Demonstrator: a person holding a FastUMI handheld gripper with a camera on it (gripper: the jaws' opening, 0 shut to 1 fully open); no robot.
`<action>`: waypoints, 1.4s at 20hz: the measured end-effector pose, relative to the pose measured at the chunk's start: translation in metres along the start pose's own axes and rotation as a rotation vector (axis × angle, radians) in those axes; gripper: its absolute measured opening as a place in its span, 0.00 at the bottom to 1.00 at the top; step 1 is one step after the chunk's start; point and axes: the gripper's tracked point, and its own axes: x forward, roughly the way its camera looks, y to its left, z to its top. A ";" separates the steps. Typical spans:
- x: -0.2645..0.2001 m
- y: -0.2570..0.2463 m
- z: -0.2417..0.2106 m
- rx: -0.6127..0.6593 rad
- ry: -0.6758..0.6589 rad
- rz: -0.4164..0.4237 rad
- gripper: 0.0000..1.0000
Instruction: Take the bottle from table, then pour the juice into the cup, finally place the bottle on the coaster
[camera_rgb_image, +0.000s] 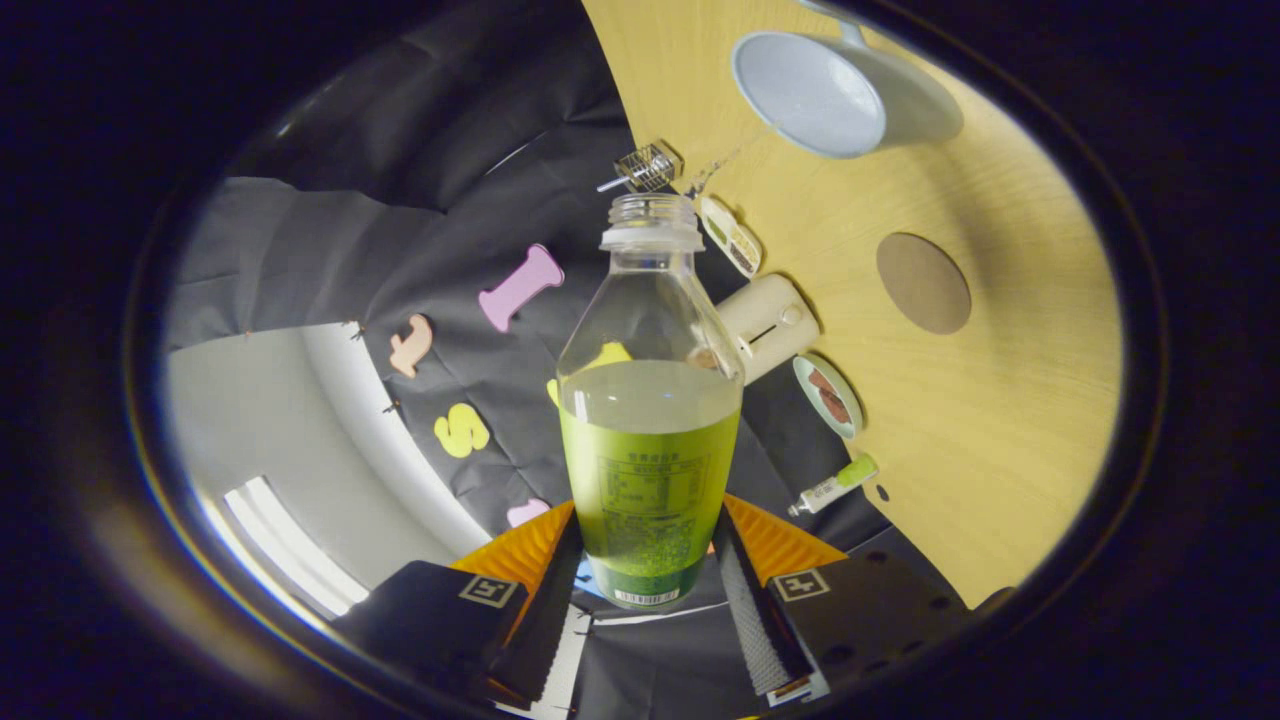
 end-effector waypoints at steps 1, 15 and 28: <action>0.000 0.002 0.001 0.004 -0.001 0.008 0.77; 0.000 0.024 0.011 0.047 -0.023 0.080 0.77; -0.003 0.010 -0.001 -0.173 0.023 0.027 0.77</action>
